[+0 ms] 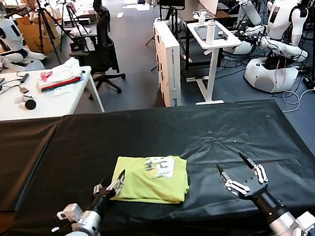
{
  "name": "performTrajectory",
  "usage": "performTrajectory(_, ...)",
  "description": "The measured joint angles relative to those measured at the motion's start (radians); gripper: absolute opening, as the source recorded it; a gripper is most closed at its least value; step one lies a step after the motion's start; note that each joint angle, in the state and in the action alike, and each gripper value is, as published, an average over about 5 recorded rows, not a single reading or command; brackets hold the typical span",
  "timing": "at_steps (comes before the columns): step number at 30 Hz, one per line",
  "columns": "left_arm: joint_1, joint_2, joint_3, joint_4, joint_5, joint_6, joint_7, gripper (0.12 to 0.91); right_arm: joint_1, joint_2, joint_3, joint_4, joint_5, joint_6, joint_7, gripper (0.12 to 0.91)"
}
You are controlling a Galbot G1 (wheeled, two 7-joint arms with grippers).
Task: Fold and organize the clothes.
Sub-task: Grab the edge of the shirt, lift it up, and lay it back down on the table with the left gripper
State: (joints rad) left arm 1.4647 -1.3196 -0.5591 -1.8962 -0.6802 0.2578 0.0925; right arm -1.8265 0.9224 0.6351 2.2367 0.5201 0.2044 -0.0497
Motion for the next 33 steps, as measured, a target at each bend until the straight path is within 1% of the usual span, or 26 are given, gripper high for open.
performTrajectory(1, 0.0, -0.001, 0.0, 0.001, -0.002, 0.0, 0.001, 0.902, 0.0, 0.0, 0.0, 0.0, 0.0, 0.0, 0.0, 0.907)
performTrajectory(3, 0.0, -0.002, -0.001, 0.003, -0.006, 0.001, 0.001, 0.87, 0.0, 0.0, -0.001, 0.0, -0.001, -0.001, 0.0, 0.907)
performTrajectory(4, 0.0, -0.003, -0.001, 0.004, -0.007, 0.002, 0.002, 0.837, 0.001, 0.0, -0.002, 0.0, -0.002, -0.001, 0.0, 0.907)
performTrajectory(7, 0.001, -0.006, -0.002, 0.004, -0.011, 0.004, 0.002, 0.682, 0.006, 0.0, -0.004, 0.0, -0.003, -0.004, 0.001, 0.907)
performTrajectory(8, 0.001, -0.007, -0.002, 0.004, -0.011, 0.005, 0.002, 0.607, 0.008, 0.0, -0.005, 0.0, -0.003, -0.004, 0.001, 0.907)
performTrajectory(10, 0.001, -0.009, -0.002, 0.004, -0.012, 0.006, 0.003, 0.494, 0.01, 0.0, -0.005, 0.0, -0.003, -0.005, 0.002, 0.907)
performTrajectory(11, 0.001, -0.01, -0.002, 0.004, -0.012, 0.007, 0.003, 0.418, 0.01, 0.0, -0.005, -0.001, -0.003, -0.006, 0.002, 0.907)
performTrajectory(12, 0.001, -0.011, -0.002, 0.004, -0.012, 0.008, 0.003, 0.362, 0.01, 0.0, -0.006, -0.001, -0.004, -0.006, 0.002, 0.907)
performTrajectory(14, 0.0, -0.013, -0.001, 0.004, -0.012, 0.008, 0.004, 0.258, 0.011, 0.0, -0.006, -0.003, -0.005, -0.006, 0.002, 0.907)
performTrajectory(15, 0.0, -0.015, -0.001, 0.003, -0.012, 0.009, 0.004, 0.222, 0.011, 0.001, -0.007, -0.004, -0.006, -0.006, 0.002, 0.907)
performTrajectory(18, 0.0, -0.017, -0.002, -0.001, -0.015, 0.011, 0.004, 0.183, 0.015, 0.003, -0.01, -0.009, -0.007, -0.006, 0.004, 0.907)
performTrajectory(25, 0.01, -0.006, -0.023, -0.035, -0.017, 0.02, -0.005, 0.184, 0.039, 0.013, -0.029, -0.031, -0.028, -0.011, 0.024, 0.907)
performTrajectory(30, 0.03, 0.028, -0.052, -0.067, 0.021, 0.022, -0.017, 0.184, 0.067, 0.025, -0.053, -0.057, -0.045, -0.023, 0.039, 0.907)
performTrajectory(33, 0.047, 0.06, -0.081, -0.084, 0.022, 0.02, -0.02, 0.184, 0.082, 0.028, -0.067, -0.07, -0.049, -0.029, 0.043, 0.907)
